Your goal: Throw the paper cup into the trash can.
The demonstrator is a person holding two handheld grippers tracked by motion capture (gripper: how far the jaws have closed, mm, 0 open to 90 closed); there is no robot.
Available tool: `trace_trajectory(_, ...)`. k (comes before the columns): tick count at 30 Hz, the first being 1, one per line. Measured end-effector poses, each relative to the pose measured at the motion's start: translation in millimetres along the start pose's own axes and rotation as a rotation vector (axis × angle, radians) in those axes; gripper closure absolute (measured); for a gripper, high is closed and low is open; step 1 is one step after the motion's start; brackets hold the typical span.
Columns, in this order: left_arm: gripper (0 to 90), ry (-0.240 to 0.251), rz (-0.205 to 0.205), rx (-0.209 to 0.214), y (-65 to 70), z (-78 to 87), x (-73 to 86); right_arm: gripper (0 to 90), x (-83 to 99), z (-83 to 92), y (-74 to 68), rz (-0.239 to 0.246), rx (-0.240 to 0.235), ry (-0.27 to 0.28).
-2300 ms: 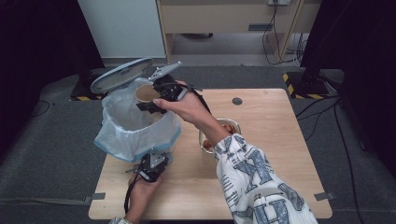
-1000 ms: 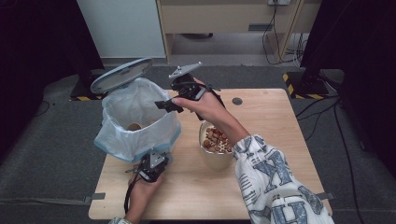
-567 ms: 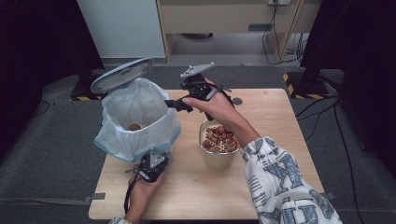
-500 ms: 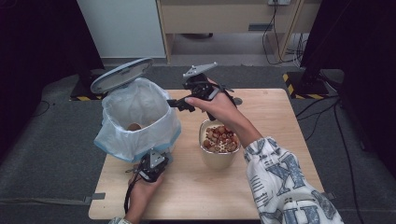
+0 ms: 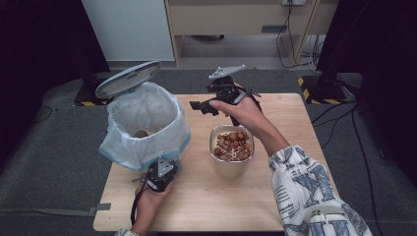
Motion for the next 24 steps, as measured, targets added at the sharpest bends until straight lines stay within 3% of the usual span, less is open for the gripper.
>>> trace_trajectory(17,89.2,0.0,-0.002,0.001,0.0,0.0,-0.1,7.9,20.2,33.9,27.5,-0.048,0.052,0.018)
trace_trajectory(24,89.2,0.001,0.002,0.0,0.1,0.0,-0.1,7.8,29.5,63.6,42.0,-0.064,0.095,0.032)
Point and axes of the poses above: each handheld gripper's, and its own axes: z roughly backward along the jaws, x roughly out of its underside, y roughly to its right, the point moved 5 cm from there along -z, roughly forward along the jaws, and after that the axes turned 3 degrees about -x, right-handed, at the moved point
